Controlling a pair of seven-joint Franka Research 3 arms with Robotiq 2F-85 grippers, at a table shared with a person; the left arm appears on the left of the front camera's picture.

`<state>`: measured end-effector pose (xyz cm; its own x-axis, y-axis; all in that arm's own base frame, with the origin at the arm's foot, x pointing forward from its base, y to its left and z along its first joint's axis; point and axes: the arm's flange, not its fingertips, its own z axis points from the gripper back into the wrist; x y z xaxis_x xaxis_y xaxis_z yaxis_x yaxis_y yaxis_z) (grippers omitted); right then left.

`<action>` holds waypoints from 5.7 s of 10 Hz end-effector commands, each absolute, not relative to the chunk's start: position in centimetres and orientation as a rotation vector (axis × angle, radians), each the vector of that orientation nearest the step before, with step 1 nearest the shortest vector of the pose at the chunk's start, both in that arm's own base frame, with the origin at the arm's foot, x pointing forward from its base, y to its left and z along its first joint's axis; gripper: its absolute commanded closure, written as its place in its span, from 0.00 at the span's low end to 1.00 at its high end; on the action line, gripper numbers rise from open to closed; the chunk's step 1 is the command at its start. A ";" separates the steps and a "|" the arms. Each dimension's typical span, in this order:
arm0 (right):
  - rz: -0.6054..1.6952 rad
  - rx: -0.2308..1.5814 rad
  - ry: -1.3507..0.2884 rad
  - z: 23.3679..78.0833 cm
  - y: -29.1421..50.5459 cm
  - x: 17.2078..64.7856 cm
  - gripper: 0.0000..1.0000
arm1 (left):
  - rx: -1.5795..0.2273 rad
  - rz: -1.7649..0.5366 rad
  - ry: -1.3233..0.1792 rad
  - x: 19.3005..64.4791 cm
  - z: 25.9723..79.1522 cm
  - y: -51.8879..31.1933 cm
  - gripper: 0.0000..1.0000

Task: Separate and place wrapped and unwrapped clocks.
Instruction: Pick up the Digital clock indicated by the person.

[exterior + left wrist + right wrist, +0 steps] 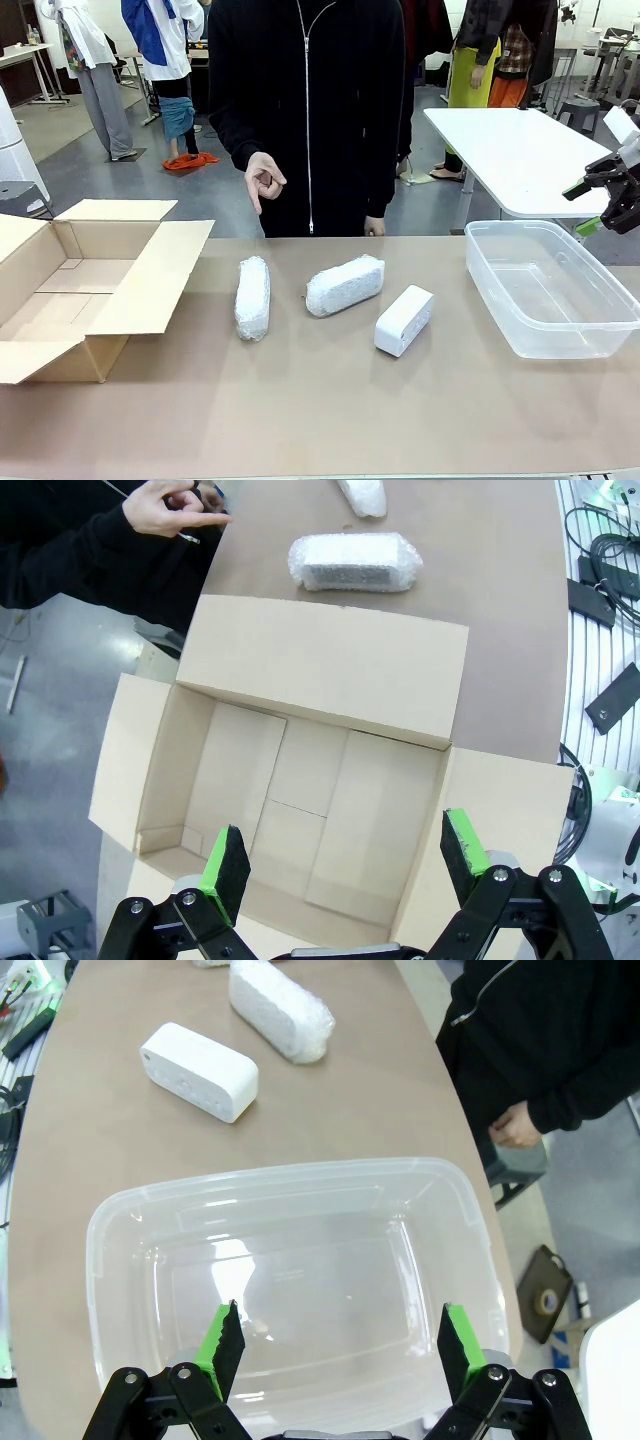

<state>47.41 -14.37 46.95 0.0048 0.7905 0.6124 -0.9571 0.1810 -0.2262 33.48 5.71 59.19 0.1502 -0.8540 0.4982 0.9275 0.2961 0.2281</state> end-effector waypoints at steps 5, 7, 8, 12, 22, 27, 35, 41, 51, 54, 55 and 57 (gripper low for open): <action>1.398 0.289 -0.719 46.8 -14.3 47.5 0.00 | -0.099 -0.968 -0.418 36.9 56.3 -1.5 0.00; 1.398 0.289 -0.719 46.8 -14.3 47.5 0.00 | -0.106 -0.788 -0.349 37.5 55.7 -4.9 0.00; 1.398 0.289 -0.719 46.8 -14.3 47.5 0.00 | -0.063 -0.735 -0.343 37.5 55.3 -6.5 0.00; 1.398 0.289 -0.719 46.8 -14.3 47.5 0.00 | 0.054 -0.542 -0.269 38.6 52.2 -13.2 0.00; 1.398 0.289 -0.719 46.8 -14.3 47.5 0.00 | -0.015 -0.382 -0.266 44.0 43.6 -28.3 0.00; 1.398 0.289 -0.719 46.8 -14.3 47.5 0.00 | -0.049 -0.230 -0.296 48.5 40.6 -30.0 0.00; 1.398 0.289 -0.719 46.8 -14.3 47.5 0.00 | -0.058 -0.172 -0.197 50.6 35.1 -30.1 0.00; 1.398 0.289 -0.719 46.8 -14.3 47.5 0.00 | -0.029 -0.225 -0.131 50.8 33.1 -30.8 0.00; 1.398 0.289 -0.719 46.8 -14.3 47.5 0.00 | -0.043 -0.227 -0.106 50.4 33.0 -30.0 0.30; 1.398 0.289 -0.719 46.8 -14.3 47.5 0.00 | -0.032 -0.268 -0.110 50.1 33.4 -30.1 0.60; 1.398 0.289 -0.719 46.8 -14.3 47.5 0.00 | -0.025 -0.298 -0.106 49.7 34.0 -30.2 0.70; 1.398 0.289 -0.719 46.8 -14.3 47.5 0.00 | -0.012 -0.373 -0.095 48.4 36.0 -30.3 0.89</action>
<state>47.43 -14.39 46.96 0.0049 0.7905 0.6124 -0.9572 0.1810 -0.2260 49.16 -30.53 34.26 0.9426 -0.3174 0.1040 0.3195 0.9476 -0.0047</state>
